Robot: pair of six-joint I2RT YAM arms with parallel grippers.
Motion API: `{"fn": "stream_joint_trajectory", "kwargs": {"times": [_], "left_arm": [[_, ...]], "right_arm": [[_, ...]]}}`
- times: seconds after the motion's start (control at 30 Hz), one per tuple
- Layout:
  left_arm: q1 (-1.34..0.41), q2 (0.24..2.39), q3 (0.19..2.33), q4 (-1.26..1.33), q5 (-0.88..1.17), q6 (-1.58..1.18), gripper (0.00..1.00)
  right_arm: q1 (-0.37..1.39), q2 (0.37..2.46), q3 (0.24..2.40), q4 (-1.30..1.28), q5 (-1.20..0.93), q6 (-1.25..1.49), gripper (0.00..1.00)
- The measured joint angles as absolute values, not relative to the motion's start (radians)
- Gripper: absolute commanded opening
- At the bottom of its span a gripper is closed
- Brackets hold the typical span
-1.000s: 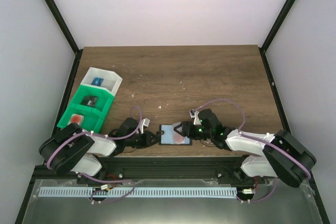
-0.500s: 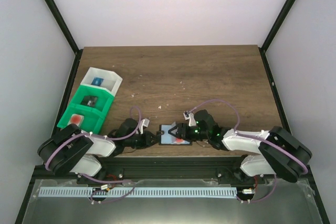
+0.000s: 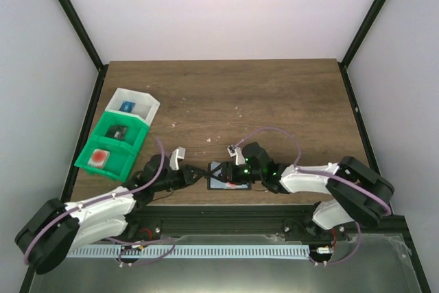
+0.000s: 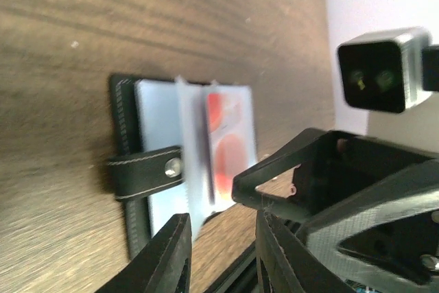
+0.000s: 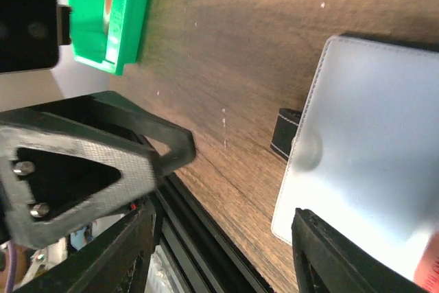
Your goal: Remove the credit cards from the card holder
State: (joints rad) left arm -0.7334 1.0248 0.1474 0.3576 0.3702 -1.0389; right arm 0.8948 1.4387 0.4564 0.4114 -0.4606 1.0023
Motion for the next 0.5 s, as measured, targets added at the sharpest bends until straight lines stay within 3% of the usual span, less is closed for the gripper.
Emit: {"fn": "stream_joint_trajectory", "kwargs": {"times": [0.2,0.5], "left_arm": [[-0.734,0.93,0.202,0.286,0.353,-1.037,0.28],[-0.762,1.08,0.266,0.321,0.397,-1.048,0.29]], "right_arm": [[0.887,1.288,0.457,0.263,-0.377,0.927,0.44],[0.811,1.129,0.435,0.075,-0.264,0.84,0.29]]}}
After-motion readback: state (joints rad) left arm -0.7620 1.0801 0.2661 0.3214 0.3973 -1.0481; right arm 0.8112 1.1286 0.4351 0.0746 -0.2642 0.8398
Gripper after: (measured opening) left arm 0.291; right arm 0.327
